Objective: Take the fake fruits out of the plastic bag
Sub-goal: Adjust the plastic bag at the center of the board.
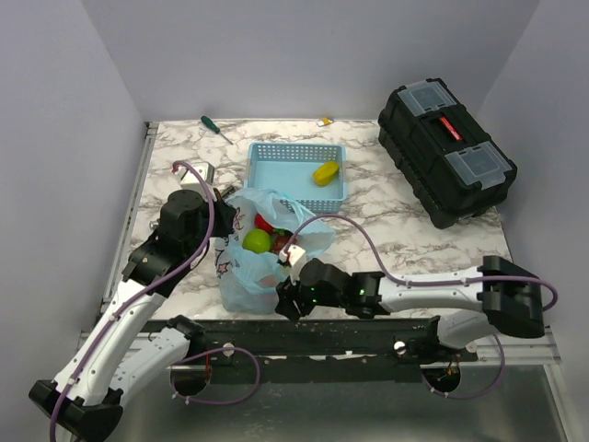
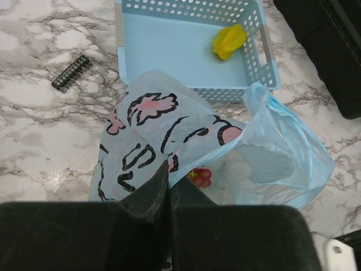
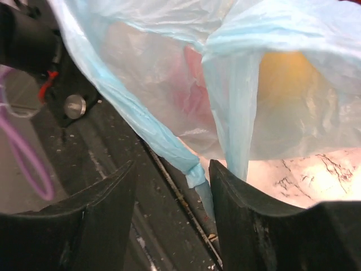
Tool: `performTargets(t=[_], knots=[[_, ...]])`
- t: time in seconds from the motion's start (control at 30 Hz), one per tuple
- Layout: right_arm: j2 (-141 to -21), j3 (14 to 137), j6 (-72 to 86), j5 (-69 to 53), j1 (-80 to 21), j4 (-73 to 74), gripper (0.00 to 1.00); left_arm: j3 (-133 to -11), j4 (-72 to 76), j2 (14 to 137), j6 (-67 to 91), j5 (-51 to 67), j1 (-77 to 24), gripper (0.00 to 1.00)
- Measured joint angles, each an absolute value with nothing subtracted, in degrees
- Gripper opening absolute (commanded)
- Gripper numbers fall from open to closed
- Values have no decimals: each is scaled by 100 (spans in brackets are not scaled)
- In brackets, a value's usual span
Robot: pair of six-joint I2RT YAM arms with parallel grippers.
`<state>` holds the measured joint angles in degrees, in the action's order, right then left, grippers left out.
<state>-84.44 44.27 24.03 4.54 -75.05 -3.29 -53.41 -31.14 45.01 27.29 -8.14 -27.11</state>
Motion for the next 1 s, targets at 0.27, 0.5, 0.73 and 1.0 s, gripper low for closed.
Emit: performTargets(t=[0.27, 0.5, 0.73, 1.0], knots=[[-6906, 4158, 2749, 386, -7507, 43, 77, -5148, -3063, 4453, 2731, -718, -2709, 0], [-6123, 4171, 2801, 331, -7507, 495, 87, -5137, -2989, 4453, 2731, -694, -2709, 0], [-6233, 4764, 2650, 1129, -7507, 655, 47, -5127, -2982, 4438, 2733, -674, -2709, 0], [-7924, 5892, 2064, 2322, -7474, -145, 39, -5113, -2985, 4412, 2762, -567, -2707, 0]])
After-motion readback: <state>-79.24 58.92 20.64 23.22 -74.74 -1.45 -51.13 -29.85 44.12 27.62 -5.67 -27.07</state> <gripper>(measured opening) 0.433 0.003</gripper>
